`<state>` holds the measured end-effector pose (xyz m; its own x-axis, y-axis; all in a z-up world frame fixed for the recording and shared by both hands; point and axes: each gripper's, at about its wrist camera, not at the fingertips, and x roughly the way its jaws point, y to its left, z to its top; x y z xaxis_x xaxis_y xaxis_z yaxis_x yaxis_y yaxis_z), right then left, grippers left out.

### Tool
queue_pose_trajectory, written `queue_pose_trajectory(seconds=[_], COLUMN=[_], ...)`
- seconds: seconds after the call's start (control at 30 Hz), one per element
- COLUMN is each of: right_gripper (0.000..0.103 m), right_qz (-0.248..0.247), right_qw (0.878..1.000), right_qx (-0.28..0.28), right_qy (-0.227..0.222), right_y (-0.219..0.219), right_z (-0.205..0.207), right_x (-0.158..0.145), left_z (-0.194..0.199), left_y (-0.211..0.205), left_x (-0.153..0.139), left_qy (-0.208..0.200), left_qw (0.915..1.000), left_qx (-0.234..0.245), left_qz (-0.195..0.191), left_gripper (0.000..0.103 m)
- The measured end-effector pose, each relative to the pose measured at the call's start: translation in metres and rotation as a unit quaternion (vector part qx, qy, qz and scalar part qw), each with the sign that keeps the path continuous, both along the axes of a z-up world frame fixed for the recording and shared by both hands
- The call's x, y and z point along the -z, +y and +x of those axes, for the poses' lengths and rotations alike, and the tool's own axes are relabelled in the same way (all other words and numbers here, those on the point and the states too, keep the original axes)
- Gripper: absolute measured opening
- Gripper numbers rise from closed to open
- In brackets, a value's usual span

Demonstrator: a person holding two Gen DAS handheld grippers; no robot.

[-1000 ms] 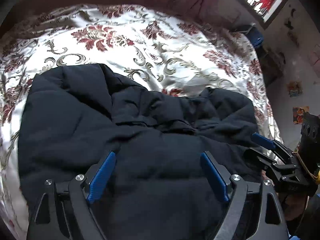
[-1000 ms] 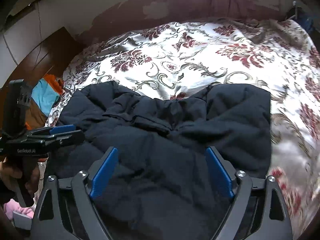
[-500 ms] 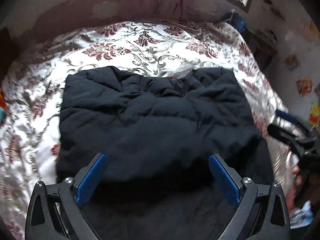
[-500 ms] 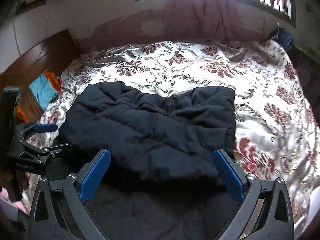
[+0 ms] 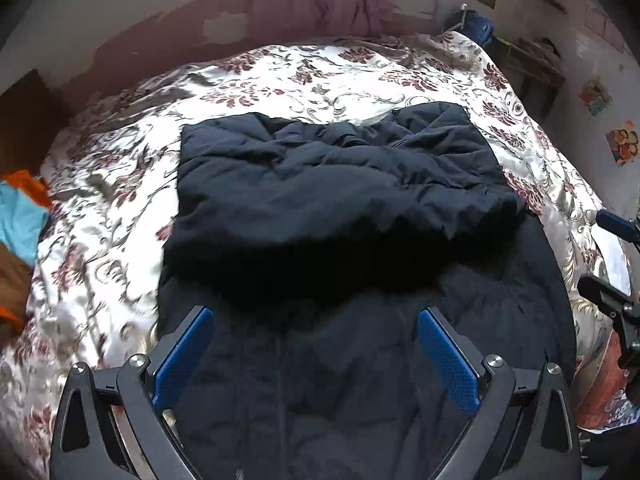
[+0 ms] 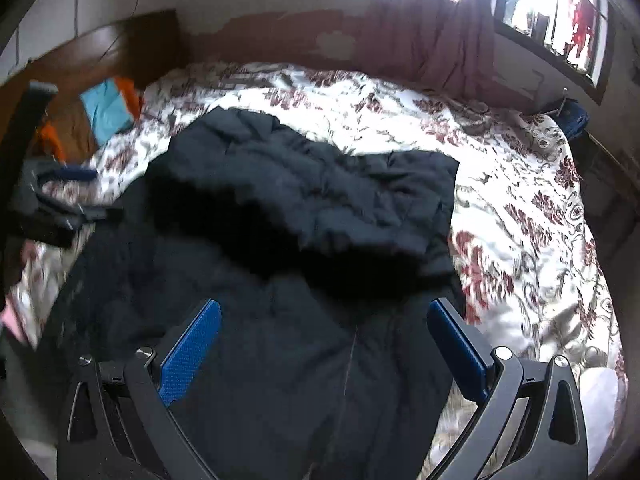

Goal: Fold large clothes

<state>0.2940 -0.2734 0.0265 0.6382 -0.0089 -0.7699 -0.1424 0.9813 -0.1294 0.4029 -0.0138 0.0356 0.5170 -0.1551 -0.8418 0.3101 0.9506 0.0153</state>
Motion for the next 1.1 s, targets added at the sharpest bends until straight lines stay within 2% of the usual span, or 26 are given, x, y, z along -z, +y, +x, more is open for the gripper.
queue_pose_trajectory(seconds=[0.13,0.3,0.47,0.67,0.9,0.97,1.1], right_gripper=[0.101,0.101,0.101,0.101,0.101,0.101,0.101], right_qz=[-0.039,-0.111,-0.165,-0.192,-0.268,-0.301,-0.350], right_qw=[0.998,0.986,0.968,0.955,0.915,0.903,0.887], right_qx=[-0.036,-0.109,-0.172,-0.202,-0.284,-0.289,-0.283], right_qy=[0.022,0.056,0.077,0.101,0.104,0.103,0.105], right_y=[0.003,0.019,0.030,0.036,0.048,0.049,0.048], right_z=[-0.033,-0.081,-0.123,-0.148,-0.177,-0.183,-0.189], right_x=[0.020,0.049,0.069,0.084,0.121,0.135,0.161], left_z=[-0.032,-0.086,-0.127,-0.172,-0.205,-0.214,-0.230], left_y=[0.016,0.027,0.033,0.041,0.029,0.023,0.015], left_x=[0.003,0.013,0.034,0.056,0.083,0.090,0.108], left_qy=[-0.014,-0.019,0.006,0.030,0.042,0.041,0.039], left_qw=[0.9996,0.9983,0.9947,0.9868,0.9781,0.9760,0.9709], left_qx=[-0.002,0.019,0.049,0.072,0.114,0.120,0.131], left_qz=[0.023,0.051,0.090,0.142,0.169,0.177,0.196], left_gripper=[0.102,0.102,0.102,0.102,0.102,0.102,0.102])
